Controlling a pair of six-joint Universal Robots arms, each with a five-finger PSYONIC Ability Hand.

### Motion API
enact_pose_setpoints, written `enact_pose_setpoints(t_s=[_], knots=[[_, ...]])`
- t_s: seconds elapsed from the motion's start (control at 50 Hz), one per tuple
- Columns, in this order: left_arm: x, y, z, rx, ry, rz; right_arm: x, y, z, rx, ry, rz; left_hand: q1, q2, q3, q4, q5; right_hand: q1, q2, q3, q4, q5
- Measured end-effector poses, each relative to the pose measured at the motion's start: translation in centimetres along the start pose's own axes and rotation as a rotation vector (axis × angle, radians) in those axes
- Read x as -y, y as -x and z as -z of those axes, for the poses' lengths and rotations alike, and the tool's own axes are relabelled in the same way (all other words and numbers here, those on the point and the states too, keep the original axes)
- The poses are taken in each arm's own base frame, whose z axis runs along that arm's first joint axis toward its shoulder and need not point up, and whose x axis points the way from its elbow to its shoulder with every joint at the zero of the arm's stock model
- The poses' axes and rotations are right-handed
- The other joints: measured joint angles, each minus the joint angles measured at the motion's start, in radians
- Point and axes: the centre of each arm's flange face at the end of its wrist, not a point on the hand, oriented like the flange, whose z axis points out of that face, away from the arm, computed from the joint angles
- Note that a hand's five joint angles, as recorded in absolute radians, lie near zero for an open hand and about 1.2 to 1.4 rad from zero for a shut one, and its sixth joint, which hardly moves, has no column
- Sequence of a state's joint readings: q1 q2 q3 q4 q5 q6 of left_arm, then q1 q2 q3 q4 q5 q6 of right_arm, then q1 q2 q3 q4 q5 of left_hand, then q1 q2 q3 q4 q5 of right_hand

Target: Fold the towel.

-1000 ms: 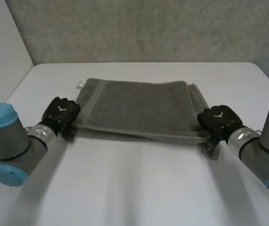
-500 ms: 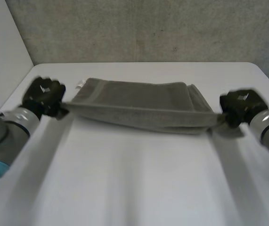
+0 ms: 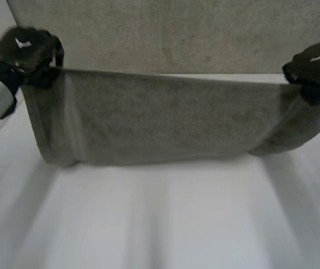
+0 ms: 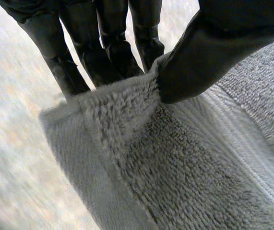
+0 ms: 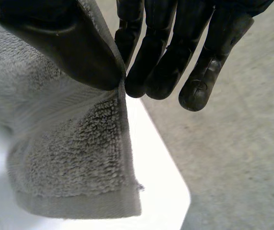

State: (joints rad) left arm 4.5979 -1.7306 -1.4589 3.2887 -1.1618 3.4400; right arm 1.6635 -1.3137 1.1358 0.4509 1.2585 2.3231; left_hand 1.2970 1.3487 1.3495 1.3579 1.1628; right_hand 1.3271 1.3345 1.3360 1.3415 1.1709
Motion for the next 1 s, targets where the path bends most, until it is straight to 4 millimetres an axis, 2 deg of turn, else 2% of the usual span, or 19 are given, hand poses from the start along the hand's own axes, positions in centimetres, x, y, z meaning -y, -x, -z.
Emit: enact_pose_setpoints(t_s=[0.04, 0.12, 0.2, 0.24, 0.3, 0.34, 0.36, 0.38, 0.44, 0.5, 0.56, 0.62, 0.74, 0.78, 0.84, 0.88, 0.96, 1.0], knots=[[-2.3, 0.0, -1.4, -0.015, 0.052, 0.013, -0.8, 0.7, -1.6, 0.014, 0.012, 0.008, 0.0, 0.0, 0.0, 0.0, 0.0, 0.0, 0.0, 0.0, 0.0, 0.0], [-5.2, 0.2, -4.1, -0.027, 0.102, 0.007, -1.0, 1.6, -4.7, -0.011, -0.021, 0.036, 0.0, 0.0, 0.0, 0.0, 0.0, 0.0, 0.0, 0.0, 0.0, 0.0], [-6.0, 1.0, -6.8, -0.007, 0.081, -0.028, 0.7, 1.4, -7.2, -0.11, -0.122, 0.074, 0.0, 0.0, 0.0, 0.0, 0.0, 0.0, 0.0, 0.0, 0.0, 0.0], [-4.9, 1.9, -8.5, 0.032, 0.025, -0.057, 3.1, 0.0, -8.3, -0.227, -0.231, 0.093, 0.0, 0.0, 0.0, 0.0, 0.0, 0.0, 0.0, 0.0, 0.0, 0.0], [-2.5, 3.0, -9.8, 0.081, -0.056, -0.084, 5.9, -2.0, -8.4, -0.351, -0.348, 0.091, 0.0, 0.0, 0.0, 0.0, 0.0, 0.0, 0.0, 0.0, 0.0, 0.0], [0.7, 3.8, -10.6, 0.129, -0.154, -0.098, 8.4, -4.2, -7.8, -0.454, -0.456, 0.07, 0.0, 0.0, 0.0, 0.0, 0.0, 0.0, 0.0, 0.0, 0.0, 0.0], [1.5, 4.0, -10.7, 0.14, -0.179, -0.099, 8.9, -4.6, -7.6, -0.474, -0.479, 0.064, 0.0, 0.0, 0.0, 0.0, 0.0, 0.0, 0.0, 0.0, 0.0, 0.0], [3.3, 4.4, -10.8, 0.161, -0.233, -0.099, 9.8, -5.4, -7.2, -0.506, -0.52, 0.05, 0.0, 0.0, 0.0, 0.0, 0.0, 0.0, 0.0, 0.0, 0.0, 0.0], [6.9, 5.0, -10.7, 0.191, -0.35, -0.086, 11.3, -6.7, -6.2, -0.543, -0.586, 0.018, 0.003, 0.0, 0.0, 0.0, 0.002, 0.0, 0.0, 0.0, 0.0, 0.004], [8.6, 5.3, -10.4, 0.197, -0.406, -0.072, 11.4, -6.8, -5.8, -0.533, -0.591, 0.002, 0.003, 0.0, 0.0, 0.0, 0.006, 0.0, 0.0, 0.0, 0.0, 0.012], [8.9, 5.3, -10.1, 0.189, -0.416, -0.054, 10.4, -6.1, -5.8, -0.483, -0.551, -0.013, 0.003, 0.0, 0.0, 0.0, 0.006, 0.0, 0.0, 0.0, 0.0, 0.014], [7.3, 4.8, -9.9, 0.165, -0.365, -0.033, 8.6, -4.7, -6.1, -0.41, -0.488, -0.023, 0.003, 0.0, 0.0, 0.0, 0.006, 0.0, 0.0, 0.0, 0.0, 0.014], [1.6, 2.8, -8.5, 0.077, -0.19, 0.013, 3.7, -1.0, -6.7, -0.241, -0.346, -0.046, 0.003, 0.0, 0.0, 0.0, 0.006, 0.0, 0.0, 0.0, 0.0, 0.014], [-1.0, 1.7, -7.5, 0.03, -0.122, 0.031, 1.4, 0.5, -6.8, -0.172, -0.286, -0.058, 0.003, 0.0, 0.0, 0.0, 0.007, 0.0, 0.0, 0.0, 0.0, 0.014], [-3.5, 0.5, -6.1, -0.017, -0.059, 0.044, -0.9, 2.1, -6.6, -0.103, -0.227, -0.072, 0.003, 0.0, 0.0, 0.0, 0.007, 0.0, 0.0, 0.0, 0.0, 0.014], [-5.6, -0.7, -4.5, -0.056, -0.001, 0.045, -3.1, 3.7, -6.1, -0.034, -0.174, -0.081, 0.003, 0.0, 0.0, 0.0, 0.007, 0.0, 0.0, 0.0, 0.0, 0.014], [-7.7, -1.6, -1.6, -0.09, 0.069, 0.018, -4.8, 5.2, -4.1, 0.034, -0.133, -0.077, 0.003, 0.0, 0.0, 0.0, 0.008, 0.0, 0.0, 0.0, 0.0, 0.014], [-8.0, -1.6, -0.2, -0.094, 0.086, -0.003, -4.9, 5.2, -2.7, 0.039, -0.133, -0.066, 0.003, 0.0, 0.0, 0.0, 0.007, 0.0, 0.0, 0.0, 0.0, 0.014]])
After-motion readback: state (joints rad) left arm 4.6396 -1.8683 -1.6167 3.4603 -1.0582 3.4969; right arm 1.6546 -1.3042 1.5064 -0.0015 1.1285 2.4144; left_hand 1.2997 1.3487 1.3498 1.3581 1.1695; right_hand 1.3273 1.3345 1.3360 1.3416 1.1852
